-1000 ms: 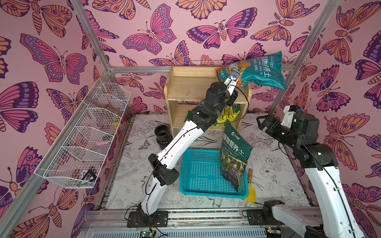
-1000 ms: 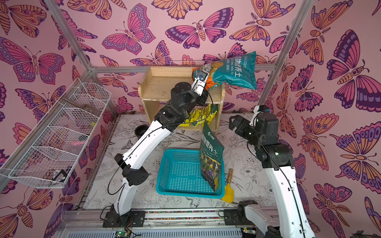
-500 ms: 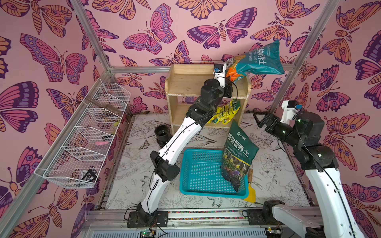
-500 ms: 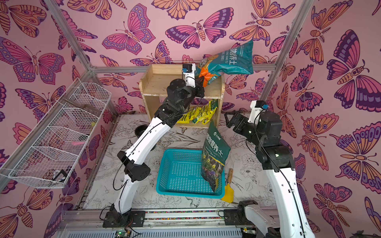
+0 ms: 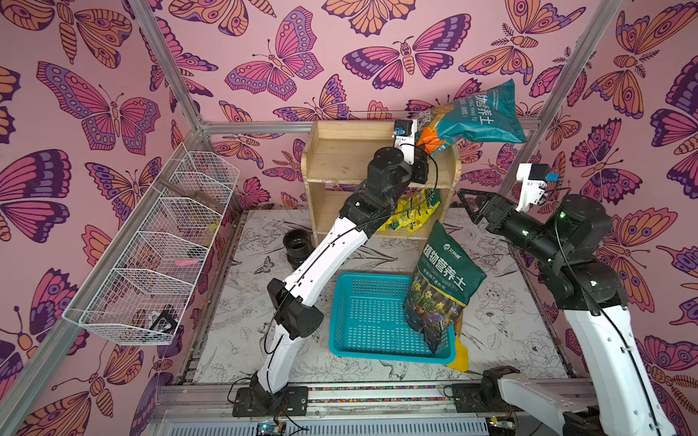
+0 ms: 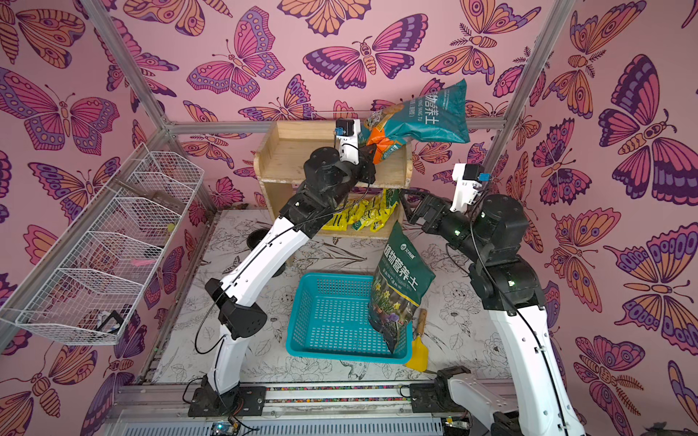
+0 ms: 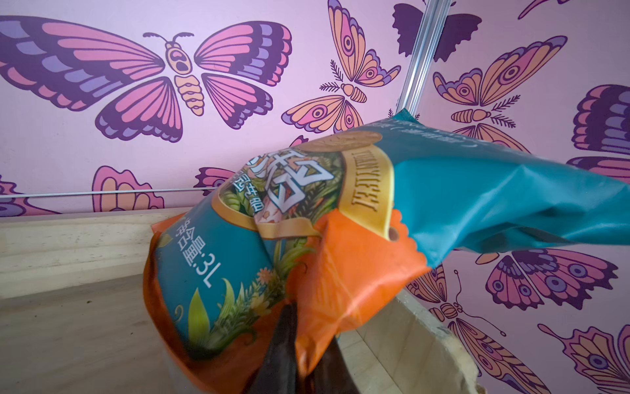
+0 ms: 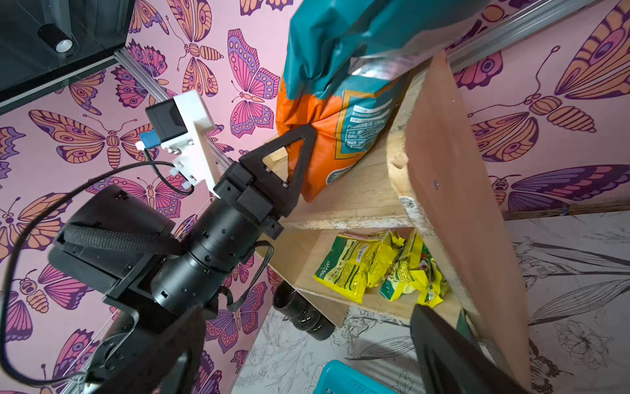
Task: Take down the fertilizer bag from the shelf
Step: Pick up the fertilizer bag from the shelf.
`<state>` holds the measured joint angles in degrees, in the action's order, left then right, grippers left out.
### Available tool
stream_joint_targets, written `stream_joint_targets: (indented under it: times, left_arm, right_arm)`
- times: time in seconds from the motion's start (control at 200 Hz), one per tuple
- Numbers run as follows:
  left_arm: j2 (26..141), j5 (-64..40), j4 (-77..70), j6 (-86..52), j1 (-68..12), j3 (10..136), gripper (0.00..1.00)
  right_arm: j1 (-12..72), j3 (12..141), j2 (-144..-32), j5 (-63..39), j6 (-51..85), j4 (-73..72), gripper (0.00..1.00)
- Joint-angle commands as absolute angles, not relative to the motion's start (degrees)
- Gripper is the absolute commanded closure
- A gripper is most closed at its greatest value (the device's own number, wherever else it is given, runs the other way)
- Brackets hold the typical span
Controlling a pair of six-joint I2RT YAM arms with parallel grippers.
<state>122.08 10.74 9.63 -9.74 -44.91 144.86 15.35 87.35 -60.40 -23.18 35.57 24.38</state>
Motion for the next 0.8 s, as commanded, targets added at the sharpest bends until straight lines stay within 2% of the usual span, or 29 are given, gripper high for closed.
stream_joint_targets:
  times: [0.0, 0.28, 0.526, 0.796]
  left_arm:
    - [116.39, 13.89, 0.53, -8.20, -44.88, 141.91, 1.00]
    - [106.69, 17.60, -4.90, -4.70, -48.05, 124.91, 1.00]
    - [100.93, 18.24, -7.23, -3.96, -49.92, 116.08, 1.00]
    - [96.96, 17.98, -8.87, -3.21, -52.40, 110.51, 1.00]
  right_arm:
    - [17.46, 90.16, -60.00, -23.78, 36.17, 20.94, 0.01]
    - [18.56, 89.58, -60.98, -22.25, 41.43, 13.03, 0.01]
    - [19.04, 87.10, -63.62, -18.37, 46.15, 5.94, 0.01]
    - [27.92, 90.83, -70.22, -10.84, 42.96, 5.84, 0.01]
